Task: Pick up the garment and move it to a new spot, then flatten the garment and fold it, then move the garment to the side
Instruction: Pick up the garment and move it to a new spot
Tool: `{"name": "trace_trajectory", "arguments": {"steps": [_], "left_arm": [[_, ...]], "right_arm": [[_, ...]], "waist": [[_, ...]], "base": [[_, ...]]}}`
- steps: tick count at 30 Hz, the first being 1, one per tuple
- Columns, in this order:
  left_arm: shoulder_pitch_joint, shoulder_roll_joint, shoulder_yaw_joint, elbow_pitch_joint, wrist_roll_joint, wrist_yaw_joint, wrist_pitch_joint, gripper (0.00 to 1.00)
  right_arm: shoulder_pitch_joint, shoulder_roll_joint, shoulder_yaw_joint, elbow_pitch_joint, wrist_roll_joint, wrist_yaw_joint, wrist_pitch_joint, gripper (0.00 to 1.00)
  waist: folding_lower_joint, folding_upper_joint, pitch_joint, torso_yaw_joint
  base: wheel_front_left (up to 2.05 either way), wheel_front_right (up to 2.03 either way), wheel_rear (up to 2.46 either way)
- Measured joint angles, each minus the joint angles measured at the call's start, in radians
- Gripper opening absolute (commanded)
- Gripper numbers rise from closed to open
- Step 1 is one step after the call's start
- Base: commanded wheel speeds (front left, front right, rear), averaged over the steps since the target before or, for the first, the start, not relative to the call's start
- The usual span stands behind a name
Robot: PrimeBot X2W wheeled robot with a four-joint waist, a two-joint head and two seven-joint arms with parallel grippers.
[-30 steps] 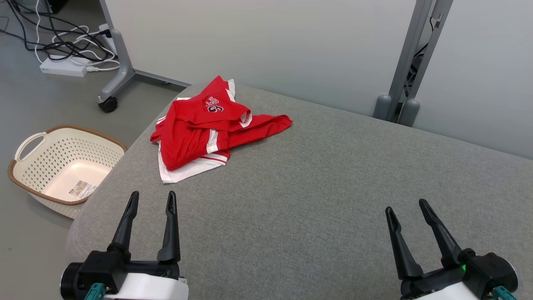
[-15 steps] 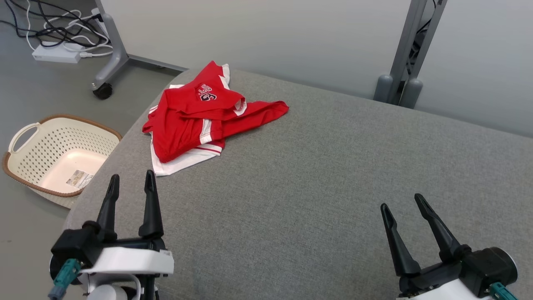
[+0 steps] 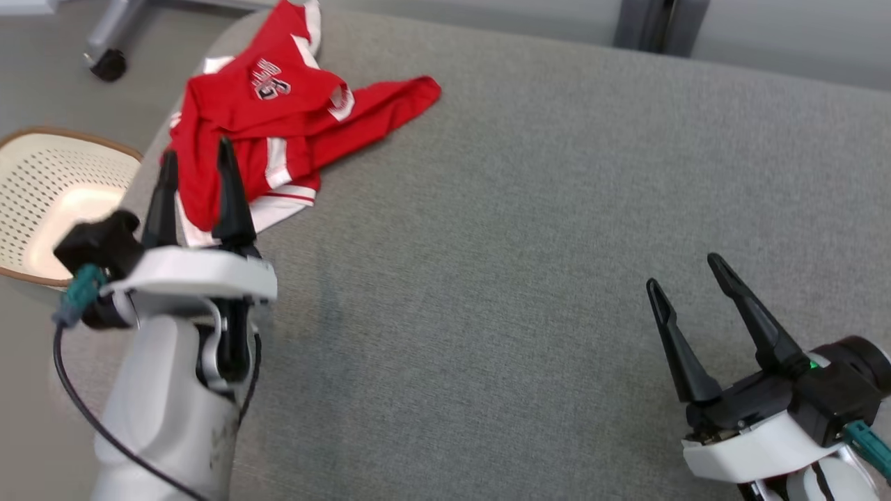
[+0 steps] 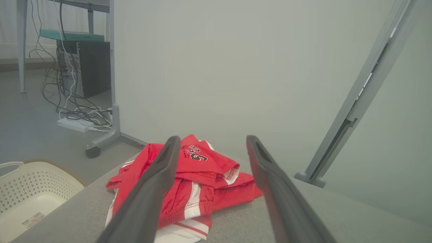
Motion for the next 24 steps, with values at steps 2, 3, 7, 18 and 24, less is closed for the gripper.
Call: {"name": "trace_trajectory", "arguments": {"steps": [2,3,7,18,24], "left_arm": [[-0.071,0.001,0.014,0.051,-0.002,0.009,0.0,1.0],[-0.104,0.001,0.021,0.081,-0.002,0.017,0.0,1.0],[-0.235,0.001,0.043,0.247,-0.007,0.034,-0.002,1.0],[-0.531,0.07,0.039,0.637,-0.005,0.078,0.146,1.0],[-0.603,0.09,0.013,0.751,0.0,0.075,0.244,1.0]], "right_arm": [[-0.017,-0.012,0.004,-0.007,-0.002,0.0,0.0,1.0],[-0.024,-0.017,0.007,-0.008,-0.004,0.0,0.0,1.0],[-0.056,-0.034,0.018,-0.018,-0.004,0.0,0.0,1.0],[-0.111,-0.056,0.051,-0.03,-0.003,0.0,0.0,1.0],[-0.138,-0.049,0.063,-0.028,0.002,0.0,0.0,1.0]], "waist": [[0.0,0.0,0.035,-0.011],[0.0,0.0,0.053,-0.016],[0.0,0.0,0.121,-0.035],[0.0,0.0,0.247,-0.079],[0.0,0.0,0.276,-0.101]], "base": [[0.0,0.0,0.0],[0.0,0.0,0.0],[0.0,0.0,0.0],[0.0,0.0,0.0],[0.0,0.0,0.0]]}}
